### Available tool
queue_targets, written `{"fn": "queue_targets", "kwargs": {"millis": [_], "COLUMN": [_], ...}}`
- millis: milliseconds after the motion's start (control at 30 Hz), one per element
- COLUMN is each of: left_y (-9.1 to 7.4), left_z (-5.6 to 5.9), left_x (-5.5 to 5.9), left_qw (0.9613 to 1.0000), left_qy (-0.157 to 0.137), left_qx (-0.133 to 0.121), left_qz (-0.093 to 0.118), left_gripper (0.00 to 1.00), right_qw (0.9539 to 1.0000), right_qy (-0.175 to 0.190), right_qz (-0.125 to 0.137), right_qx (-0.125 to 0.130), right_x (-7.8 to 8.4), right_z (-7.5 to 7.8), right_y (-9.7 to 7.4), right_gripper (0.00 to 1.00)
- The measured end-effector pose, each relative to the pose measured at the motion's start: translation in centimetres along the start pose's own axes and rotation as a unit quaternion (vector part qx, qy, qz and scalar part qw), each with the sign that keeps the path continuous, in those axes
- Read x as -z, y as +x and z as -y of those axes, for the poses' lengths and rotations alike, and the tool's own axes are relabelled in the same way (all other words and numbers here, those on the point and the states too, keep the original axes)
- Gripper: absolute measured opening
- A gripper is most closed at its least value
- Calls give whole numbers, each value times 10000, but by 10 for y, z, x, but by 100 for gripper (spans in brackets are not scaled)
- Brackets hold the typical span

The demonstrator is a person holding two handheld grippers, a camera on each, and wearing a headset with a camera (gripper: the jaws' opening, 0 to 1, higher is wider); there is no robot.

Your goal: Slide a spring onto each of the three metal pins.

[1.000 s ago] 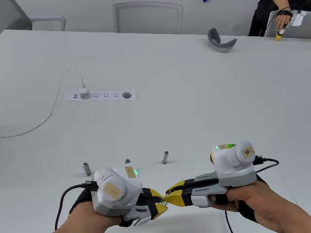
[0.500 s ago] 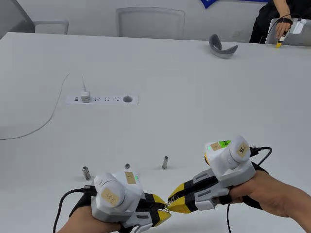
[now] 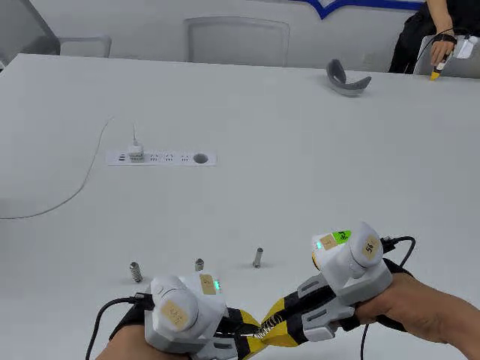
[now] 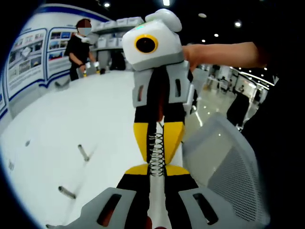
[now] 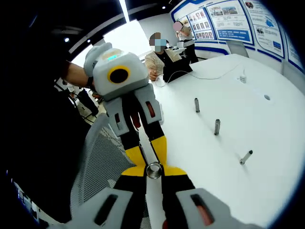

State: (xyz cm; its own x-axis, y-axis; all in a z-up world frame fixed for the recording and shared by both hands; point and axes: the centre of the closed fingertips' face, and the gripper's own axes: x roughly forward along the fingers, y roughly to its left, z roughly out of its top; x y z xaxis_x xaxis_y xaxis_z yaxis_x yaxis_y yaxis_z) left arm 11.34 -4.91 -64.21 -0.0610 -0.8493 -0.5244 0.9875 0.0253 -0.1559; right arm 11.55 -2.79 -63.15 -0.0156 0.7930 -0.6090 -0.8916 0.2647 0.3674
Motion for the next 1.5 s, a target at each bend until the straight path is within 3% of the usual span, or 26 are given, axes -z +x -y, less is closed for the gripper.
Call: {"fn": "queue_targets", "kwargs": {"millis": [567, 1000, 1300, 1500], "left_y": [8, 7, 5, 3], "left_z": [5, 0, -7, -14], "left_x": [6, 7, 16, 19], "left_qw": [9995, 9999, 9996, 9989], "left_qy": [199, -23, -192, -403], "left_qx": [110, 6, -111, -215], "left_qz": [-233, -156, -185, -109], "left_gripper": [10, 11, 17, 20], "right_qw": [9998, 9993, 9989, 9977], "right_qy": [154, 315, 373, 447], "right_qz": [-74, 34, 55, 39], "right_qx": [33, 194, 275, 511], "right_x": [10, 10, 13, 20], "right_z": [-1, 5, 7, 14], "right_y": [1, 2, -1, -3], "right_gripper": [13, 12, 12, 12]}}
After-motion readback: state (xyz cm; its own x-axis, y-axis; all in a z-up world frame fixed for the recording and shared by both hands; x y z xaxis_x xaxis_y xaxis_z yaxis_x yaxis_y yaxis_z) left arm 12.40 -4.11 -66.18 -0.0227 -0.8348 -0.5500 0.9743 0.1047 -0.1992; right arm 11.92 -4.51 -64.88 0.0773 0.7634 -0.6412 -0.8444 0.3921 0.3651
